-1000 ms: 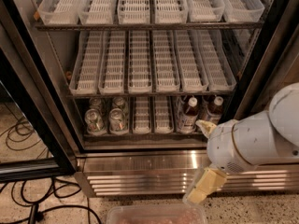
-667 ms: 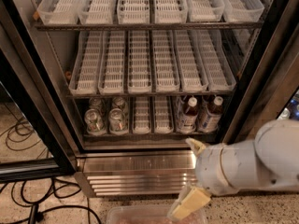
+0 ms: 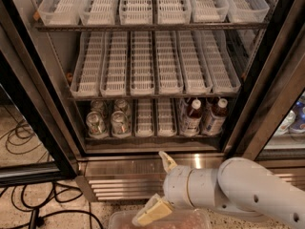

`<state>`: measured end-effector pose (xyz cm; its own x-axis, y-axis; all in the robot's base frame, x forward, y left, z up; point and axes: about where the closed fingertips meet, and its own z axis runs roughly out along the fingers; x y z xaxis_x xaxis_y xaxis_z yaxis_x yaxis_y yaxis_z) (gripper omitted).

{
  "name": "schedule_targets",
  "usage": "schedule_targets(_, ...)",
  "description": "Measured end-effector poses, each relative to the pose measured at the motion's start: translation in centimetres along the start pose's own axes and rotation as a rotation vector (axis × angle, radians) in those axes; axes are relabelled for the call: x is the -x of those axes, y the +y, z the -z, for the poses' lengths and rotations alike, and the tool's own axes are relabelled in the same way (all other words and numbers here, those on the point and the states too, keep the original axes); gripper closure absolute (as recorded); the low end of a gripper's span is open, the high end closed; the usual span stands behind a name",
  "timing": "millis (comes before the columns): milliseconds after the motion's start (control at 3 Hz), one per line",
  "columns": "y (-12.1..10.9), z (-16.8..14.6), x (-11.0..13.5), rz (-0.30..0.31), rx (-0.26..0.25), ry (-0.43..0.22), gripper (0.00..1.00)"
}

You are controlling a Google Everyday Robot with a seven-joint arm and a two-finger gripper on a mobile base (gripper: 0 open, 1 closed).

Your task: Pick 7up can from bottom shelf of fridge

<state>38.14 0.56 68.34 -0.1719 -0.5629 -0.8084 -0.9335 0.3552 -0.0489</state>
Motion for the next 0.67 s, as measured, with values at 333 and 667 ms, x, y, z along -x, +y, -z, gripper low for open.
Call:
schedule_targets(333,-2.5,-3.9,0.6,0.025,-0.065,-0.079,0.0)
schedule_targets(667,-5.4,-7.5,1.0,0.04,-0.105,-0.118,0.0)
